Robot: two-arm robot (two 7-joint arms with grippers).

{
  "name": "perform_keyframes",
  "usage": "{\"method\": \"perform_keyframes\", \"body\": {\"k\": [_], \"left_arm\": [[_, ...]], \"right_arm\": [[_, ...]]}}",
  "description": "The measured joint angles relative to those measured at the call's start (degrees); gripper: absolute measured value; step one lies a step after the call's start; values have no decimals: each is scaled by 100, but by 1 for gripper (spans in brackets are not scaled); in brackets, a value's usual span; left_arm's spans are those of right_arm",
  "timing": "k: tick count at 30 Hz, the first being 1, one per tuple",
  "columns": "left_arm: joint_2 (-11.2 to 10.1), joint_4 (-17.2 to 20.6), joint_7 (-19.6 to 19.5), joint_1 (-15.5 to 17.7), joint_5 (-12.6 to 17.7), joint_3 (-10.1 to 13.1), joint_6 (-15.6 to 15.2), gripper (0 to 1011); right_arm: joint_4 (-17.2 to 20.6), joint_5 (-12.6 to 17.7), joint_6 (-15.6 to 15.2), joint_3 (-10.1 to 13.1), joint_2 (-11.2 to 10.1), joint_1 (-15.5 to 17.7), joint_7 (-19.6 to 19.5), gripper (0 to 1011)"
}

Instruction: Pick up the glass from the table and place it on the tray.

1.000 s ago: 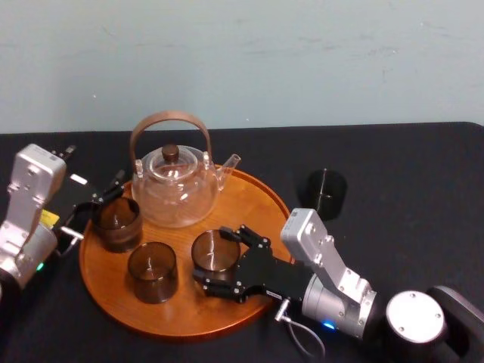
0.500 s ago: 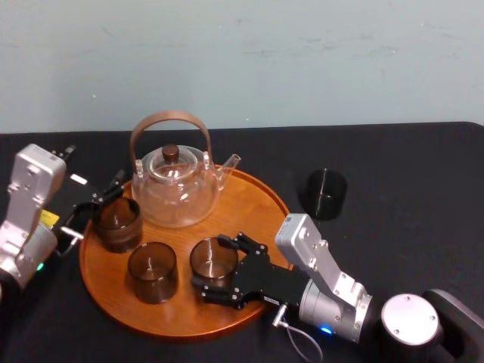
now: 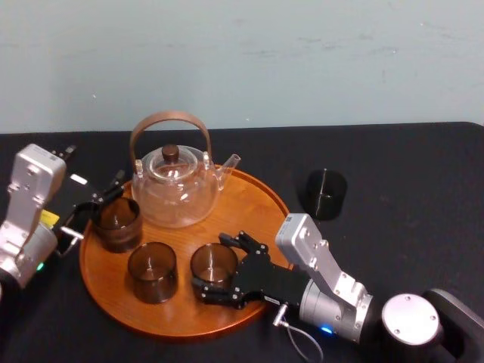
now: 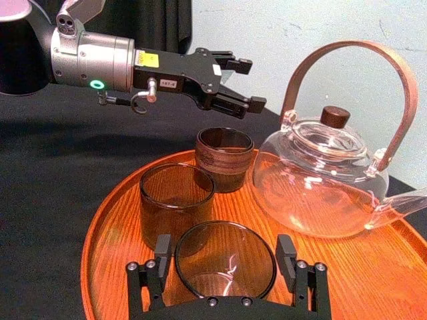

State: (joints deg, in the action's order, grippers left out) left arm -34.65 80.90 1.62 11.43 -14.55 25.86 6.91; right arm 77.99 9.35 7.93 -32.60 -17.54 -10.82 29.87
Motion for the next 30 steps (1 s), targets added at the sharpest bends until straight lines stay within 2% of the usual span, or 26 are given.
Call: {"method": "perform_keyframes", "body": {"k": [3, 12, 16, 21, 30], "left_arm": [[0, 0, 0, 0, 0, 0, 0, 1002], [0, 0, 0, 0, 0, 0, 0, 1001], [0, 0, 0, 0, 0, 0, 0, 1001], [0, 0, 0, 0, 0, 0, 0, 1001], [0, 0, 0, 0, 0, 0, 0, 1001]], "right_arm": [[1, 0, 2, 1, 0, 0, 0, 1002], [7, 2, 11, 7, 0, 1, 0, 1002], [103, 55, 109, 76, -32, 38, -8, 1002], [410, 155, 287, 229, -139, 148, -51, 1002], [1163, 518, 644, 687, -449, 510, -104, 1002]]}}
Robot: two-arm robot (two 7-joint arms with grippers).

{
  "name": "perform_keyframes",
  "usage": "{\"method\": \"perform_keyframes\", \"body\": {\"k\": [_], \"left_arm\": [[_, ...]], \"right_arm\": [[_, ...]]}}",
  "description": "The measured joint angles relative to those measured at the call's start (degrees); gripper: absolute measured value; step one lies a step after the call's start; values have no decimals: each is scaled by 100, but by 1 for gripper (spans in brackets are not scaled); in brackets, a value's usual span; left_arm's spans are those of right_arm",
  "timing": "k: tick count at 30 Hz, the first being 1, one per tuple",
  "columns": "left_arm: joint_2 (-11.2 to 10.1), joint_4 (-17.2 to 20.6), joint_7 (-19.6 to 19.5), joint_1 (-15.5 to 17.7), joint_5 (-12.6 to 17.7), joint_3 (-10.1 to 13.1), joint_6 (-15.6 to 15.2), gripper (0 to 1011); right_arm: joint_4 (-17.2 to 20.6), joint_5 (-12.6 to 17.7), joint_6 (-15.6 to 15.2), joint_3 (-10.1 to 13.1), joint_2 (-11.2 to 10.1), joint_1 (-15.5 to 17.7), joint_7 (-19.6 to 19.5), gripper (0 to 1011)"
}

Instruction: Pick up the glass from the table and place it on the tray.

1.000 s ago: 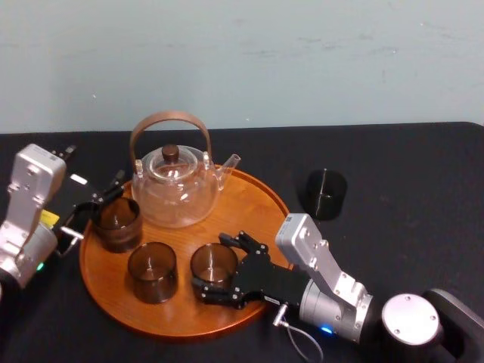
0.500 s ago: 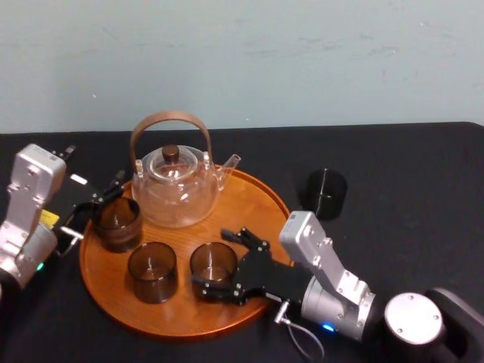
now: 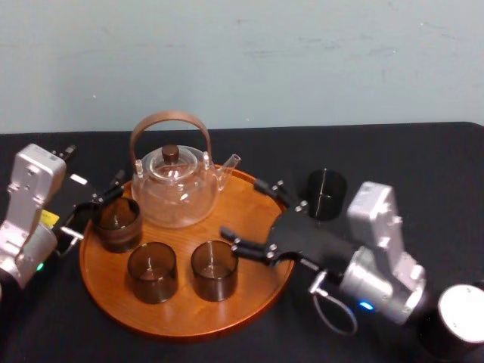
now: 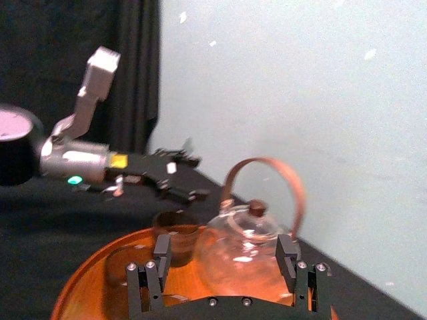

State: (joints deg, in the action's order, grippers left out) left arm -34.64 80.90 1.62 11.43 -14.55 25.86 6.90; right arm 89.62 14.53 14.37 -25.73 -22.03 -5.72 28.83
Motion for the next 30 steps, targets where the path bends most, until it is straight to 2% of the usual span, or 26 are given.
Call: {"method": "perform_keyframes", "body": {"k": [6, 14, 24, 30], "left_arm": [[0, 0, 0, 0, 0, 0, 0, 1001], [0, 0, 0, 0, 0, 0, 0, 1001], [0, 0, 0, 0, 0, 0, 0, 1001], [0, 0, 0, 0, 0, 0, 0, 1001]], "right_arm": [[202, 127, 63, 415, -158, 260, -251, 1002], [125, 4, -53, 1019, -244, 643, -826, 1002], [-246, -199, -256, 1472, -185, 800, -1245, 1002], [-401, -266, -319, 1610, -103, 785, -1308, 1002]]}}
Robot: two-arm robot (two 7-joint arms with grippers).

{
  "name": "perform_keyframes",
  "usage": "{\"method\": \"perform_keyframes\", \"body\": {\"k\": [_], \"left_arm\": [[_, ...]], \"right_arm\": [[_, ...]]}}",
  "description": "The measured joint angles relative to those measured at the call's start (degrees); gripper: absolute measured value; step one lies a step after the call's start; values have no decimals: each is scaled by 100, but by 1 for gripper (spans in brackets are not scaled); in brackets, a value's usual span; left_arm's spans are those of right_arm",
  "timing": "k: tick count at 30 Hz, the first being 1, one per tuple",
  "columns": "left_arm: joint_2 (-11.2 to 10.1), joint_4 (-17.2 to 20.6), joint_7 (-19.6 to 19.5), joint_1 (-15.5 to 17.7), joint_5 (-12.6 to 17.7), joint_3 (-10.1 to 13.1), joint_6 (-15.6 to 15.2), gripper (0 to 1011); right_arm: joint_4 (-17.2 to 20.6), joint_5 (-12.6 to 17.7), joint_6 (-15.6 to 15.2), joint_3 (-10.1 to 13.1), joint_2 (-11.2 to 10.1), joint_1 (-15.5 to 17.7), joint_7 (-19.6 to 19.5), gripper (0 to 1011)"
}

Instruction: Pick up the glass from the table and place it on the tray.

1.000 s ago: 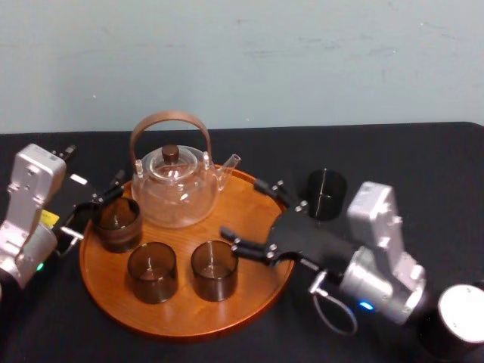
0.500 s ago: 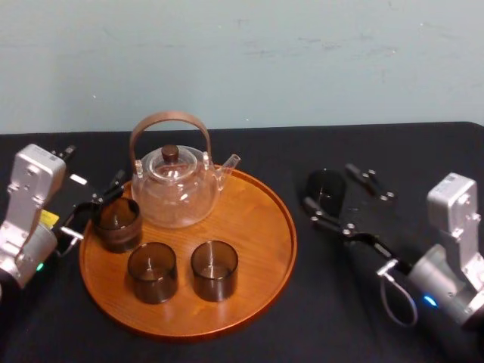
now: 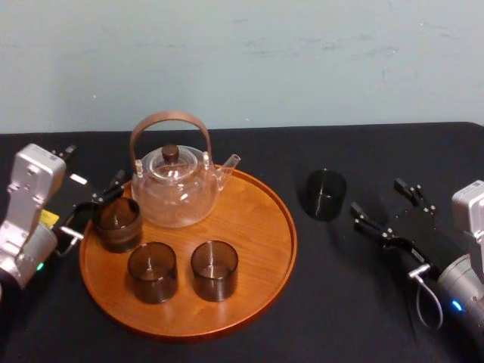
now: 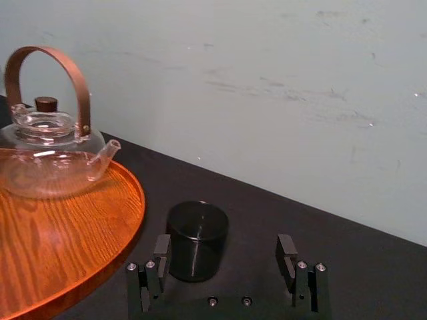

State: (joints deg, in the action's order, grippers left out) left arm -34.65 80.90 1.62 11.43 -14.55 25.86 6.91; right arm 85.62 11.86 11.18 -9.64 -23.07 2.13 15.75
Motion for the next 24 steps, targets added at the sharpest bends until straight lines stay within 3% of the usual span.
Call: {"method": "perform_keyframes", "body": {"k": [12, 24], "left_arm": [[0, 0, 0, 0, 0, 0, 0, 1001], [0, 0, 0, 0, 0, 0, 0, 1001]], "right_arm": [[-333, -48, -113, -10, 198, -239, 251, 1002], [-1046, -11, -197, -247, 368, -867, 592, 1002]]}}
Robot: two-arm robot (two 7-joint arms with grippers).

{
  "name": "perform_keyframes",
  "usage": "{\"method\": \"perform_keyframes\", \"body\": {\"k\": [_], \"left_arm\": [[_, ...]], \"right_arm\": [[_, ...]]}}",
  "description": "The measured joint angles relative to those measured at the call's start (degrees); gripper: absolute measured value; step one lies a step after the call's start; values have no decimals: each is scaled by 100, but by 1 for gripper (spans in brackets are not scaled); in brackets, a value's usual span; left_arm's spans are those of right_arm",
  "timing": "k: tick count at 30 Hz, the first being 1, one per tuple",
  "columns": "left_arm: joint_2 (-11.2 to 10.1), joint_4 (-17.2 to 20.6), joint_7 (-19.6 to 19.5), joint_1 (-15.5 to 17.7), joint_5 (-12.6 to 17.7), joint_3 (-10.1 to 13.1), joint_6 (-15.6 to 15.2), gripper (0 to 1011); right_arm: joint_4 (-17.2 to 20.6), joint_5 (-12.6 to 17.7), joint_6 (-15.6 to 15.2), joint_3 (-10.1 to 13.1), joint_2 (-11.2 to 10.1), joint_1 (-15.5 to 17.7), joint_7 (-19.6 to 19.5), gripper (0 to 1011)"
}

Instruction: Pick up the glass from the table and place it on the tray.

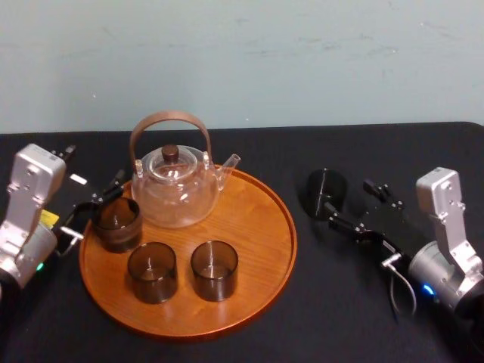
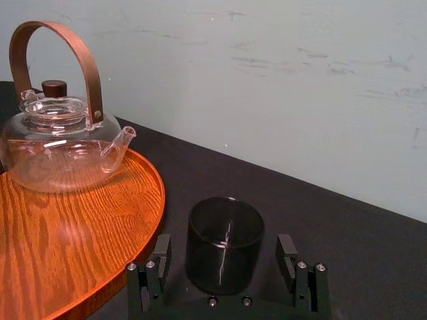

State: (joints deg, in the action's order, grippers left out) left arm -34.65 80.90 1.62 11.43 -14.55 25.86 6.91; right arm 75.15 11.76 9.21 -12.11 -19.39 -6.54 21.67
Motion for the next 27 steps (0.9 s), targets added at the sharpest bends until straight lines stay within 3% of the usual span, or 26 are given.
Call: {"method": "perform_keyframes", "body": {"k": [27], "left_arm": [[0, 0, 0, 0, 0, 0, 0, 1001]], "right_arm": [[-1519, -41, 386, -310, 289, -1131, 325, 1002]]}}
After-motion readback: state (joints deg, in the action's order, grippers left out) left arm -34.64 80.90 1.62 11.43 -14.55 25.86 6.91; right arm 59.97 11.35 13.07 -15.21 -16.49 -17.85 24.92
